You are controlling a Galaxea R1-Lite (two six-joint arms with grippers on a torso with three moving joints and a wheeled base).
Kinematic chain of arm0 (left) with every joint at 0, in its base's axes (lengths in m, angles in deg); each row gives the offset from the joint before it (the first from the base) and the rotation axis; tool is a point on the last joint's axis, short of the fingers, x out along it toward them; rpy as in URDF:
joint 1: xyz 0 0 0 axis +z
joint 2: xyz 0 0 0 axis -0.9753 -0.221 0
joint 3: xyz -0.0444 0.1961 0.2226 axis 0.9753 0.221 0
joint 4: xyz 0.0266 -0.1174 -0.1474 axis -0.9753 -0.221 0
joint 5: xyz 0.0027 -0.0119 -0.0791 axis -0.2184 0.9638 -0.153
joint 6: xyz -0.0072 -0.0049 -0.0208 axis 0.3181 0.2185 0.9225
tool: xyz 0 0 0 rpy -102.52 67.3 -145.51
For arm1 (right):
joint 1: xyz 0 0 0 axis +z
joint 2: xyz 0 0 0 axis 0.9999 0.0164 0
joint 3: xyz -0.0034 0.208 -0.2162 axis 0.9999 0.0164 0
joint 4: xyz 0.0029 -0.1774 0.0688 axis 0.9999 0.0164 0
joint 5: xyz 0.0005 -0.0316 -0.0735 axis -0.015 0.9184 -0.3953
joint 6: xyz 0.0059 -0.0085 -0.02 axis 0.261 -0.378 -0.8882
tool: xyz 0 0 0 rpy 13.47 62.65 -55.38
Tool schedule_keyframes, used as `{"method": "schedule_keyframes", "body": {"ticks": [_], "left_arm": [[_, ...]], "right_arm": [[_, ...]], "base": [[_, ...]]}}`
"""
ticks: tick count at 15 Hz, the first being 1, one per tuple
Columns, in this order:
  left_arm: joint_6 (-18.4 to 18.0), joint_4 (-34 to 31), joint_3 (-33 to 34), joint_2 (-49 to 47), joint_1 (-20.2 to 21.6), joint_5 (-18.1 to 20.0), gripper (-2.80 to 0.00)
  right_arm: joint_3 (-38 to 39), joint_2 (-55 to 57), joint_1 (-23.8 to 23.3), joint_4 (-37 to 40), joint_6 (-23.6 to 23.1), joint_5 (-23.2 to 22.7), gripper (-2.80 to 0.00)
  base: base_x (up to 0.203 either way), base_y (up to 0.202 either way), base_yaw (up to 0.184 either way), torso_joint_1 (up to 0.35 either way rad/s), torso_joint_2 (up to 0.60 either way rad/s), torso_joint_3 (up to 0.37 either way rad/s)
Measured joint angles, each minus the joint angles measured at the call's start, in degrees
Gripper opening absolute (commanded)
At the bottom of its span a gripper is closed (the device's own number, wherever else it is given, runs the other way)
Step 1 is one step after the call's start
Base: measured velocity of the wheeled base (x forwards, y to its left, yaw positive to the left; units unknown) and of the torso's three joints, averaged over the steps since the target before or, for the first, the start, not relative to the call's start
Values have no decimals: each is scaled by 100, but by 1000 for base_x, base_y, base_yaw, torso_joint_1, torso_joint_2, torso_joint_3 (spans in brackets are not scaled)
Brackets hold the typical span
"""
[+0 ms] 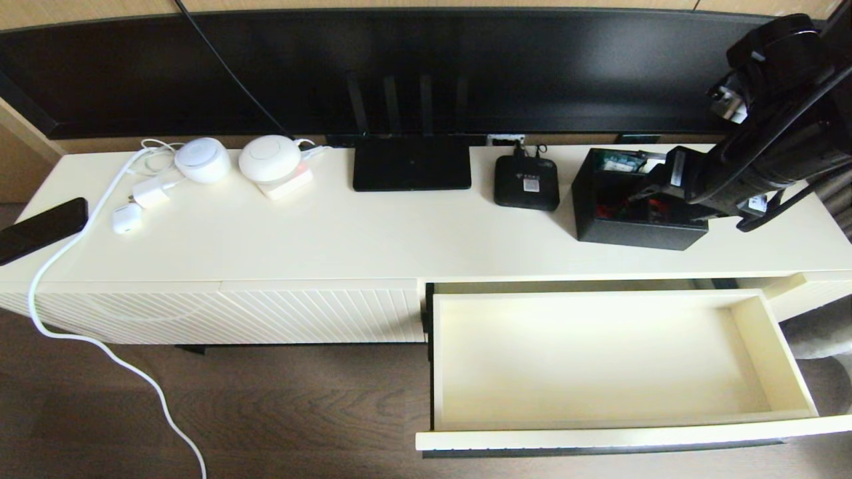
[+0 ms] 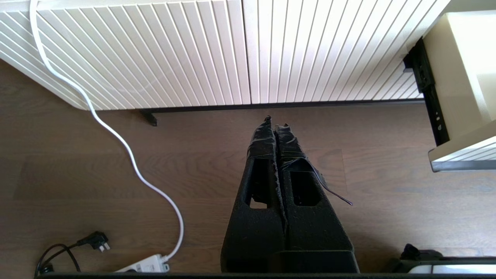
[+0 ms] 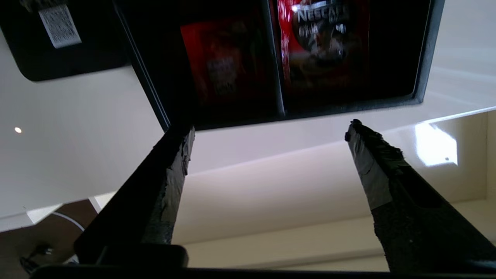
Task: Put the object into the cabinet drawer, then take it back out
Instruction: Put the storage box in the drawer
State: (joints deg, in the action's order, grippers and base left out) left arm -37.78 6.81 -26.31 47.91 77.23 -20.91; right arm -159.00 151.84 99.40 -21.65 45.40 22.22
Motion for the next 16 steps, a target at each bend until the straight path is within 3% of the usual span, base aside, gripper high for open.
{"method": "schedule_keyframes", "body": {"ticks": [4, 10, 16], "left_arm": [[0, 0, 0, 0, 0, 0, -280], [0, 0, 0, 0, 0, -2, -280], [-2, 0, 2, 0, 0, 0, -280]], "right_arm": [[21, 116, -94, -208, -289, 27, 0], [320, 350, -168, -1214, -960, 69, 0], [582, 595, -174, -1886, -1346, 297, 0]], "base": [[0, 0, 0, 0, 0, 0], [0, 0, 0, 0, 0, 0], [0, 0, 0, 0, 0, 0]]}}
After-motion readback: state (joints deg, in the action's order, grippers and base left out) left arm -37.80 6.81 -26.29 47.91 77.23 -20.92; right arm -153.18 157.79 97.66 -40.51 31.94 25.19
